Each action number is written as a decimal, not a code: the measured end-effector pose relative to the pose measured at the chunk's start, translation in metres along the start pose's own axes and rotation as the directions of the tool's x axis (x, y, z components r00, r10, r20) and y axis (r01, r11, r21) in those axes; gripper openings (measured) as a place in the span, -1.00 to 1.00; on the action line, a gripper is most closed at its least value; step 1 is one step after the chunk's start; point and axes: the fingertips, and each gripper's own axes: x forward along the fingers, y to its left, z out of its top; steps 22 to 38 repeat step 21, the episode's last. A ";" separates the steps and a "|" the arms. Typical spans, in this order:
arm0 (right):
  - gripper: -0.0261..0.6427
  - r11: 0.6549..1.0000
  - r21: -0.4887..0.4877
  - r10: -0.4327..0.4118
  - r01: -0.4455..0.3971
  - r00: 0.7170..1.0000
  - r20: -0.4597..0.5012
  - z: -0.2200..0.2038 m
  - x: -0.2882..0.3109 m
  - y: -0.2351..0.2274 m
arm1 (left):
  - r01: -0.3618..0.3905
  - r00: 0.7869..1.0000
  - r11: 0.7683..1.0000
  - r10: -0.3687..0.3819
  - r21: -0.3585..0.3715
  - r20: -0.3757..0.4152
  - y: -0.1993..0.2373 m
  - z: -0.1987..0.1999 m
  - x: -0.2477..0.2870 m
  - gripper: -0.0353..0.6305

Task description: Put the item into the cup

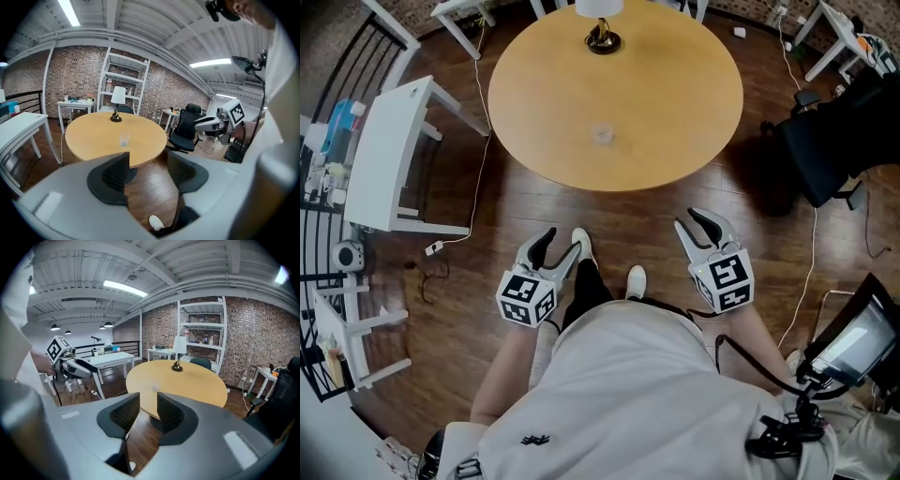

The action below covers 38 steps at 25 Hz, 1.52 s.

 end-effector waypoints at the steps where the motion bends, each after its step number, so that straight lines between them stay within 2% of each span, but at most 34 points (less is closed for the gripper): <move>1: -0.57 1.000 -0.003 0.000 0.000 1.000 0.002 -0.002 -0.002 0.000 | 0.002 1.000 1.000 -0.002 0.005 0.004 -0.004 0.000 0.000 -0.22; 10: -0.58 1.000 -0.028 0.007 -0.007 1.000 -0.001 -0.009 -0.019 0.010 | -0.006 1.000 1.000 0.006 0.000 0.023 -0.016 -0.007 -0.010 -0.22; 38: -0.59 1.000 -0.014 0.004 -0.004 1.000 -0.010 -0.020 -0.025 0.008 | 0.001 1.000 1.000 -0.001 0.008 0.002 -0.024 -0.013 -0.001 -0.22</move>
